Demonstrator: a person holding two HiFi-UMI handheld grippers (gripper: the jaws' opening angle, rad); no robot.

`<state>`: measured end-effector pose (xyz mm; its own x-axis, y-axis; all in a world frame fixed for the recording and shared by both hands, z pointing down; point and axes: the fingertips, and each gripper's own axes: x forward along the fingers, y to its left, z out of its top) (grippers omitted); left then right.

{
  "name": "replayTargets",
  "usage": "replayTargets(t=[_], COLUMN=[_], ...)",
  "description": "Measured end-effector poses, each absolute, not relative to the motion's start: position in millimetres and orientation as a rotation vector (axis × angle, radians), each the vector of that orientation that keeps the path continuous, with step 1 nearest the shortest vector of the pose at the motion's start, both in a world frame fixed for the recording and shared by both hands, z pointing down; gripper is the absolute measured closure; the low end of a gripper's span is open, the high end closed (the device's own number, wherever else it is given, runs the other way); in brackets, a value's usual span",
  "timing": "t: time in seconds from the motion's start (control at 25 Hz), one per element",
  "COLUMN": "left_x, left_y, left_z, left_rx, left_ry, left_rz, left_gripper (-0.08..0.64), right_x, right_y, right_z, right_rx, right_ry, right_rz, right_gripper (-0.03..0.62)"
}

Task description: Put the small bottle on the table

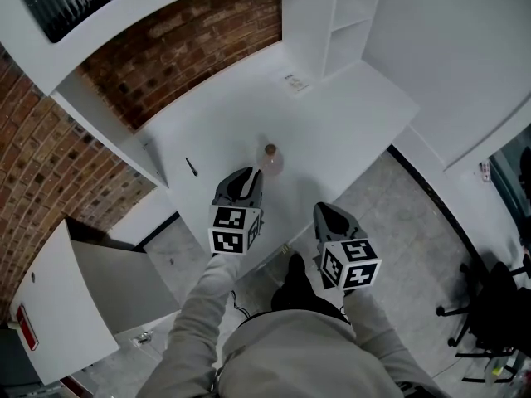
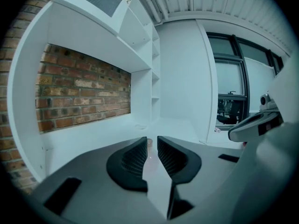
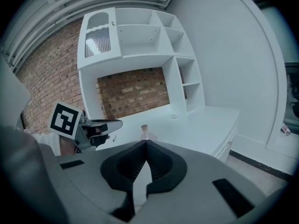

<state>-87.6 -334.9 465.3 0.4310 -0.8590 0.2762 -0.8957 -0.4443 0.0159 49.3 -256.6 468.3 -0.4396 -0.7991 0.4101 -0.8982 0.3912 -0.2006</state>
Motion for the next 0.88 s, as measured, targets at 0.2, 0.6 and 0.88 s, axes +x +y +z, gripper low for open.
replayTargets(t=[0.2,0.6,0.88], left_x=[-100.2,-124.4,-138.3], left_y=[-310.0,-257.8,-232.6], left_z=[460.2,462.9,464.8], left_rx=[2.503,2.459,2.392], left_ry=[-1.569,-1.588,-1.629], left_rz=[0.318,0.322,0.285], left_gripper=[0.503,0.525,0.529], right_x=[42.6,37.4,35.9], right_y=[-247.3,-230.0,-223.2], right_z=[464.1,456.6,446.5], right_rx=[1.483,1.479,1.451], right_ry=[-2.42,-2.456,-2.5], right_rz=[0.562,0.534,0.493], right_gripper=[0.565,0.565,0.565])
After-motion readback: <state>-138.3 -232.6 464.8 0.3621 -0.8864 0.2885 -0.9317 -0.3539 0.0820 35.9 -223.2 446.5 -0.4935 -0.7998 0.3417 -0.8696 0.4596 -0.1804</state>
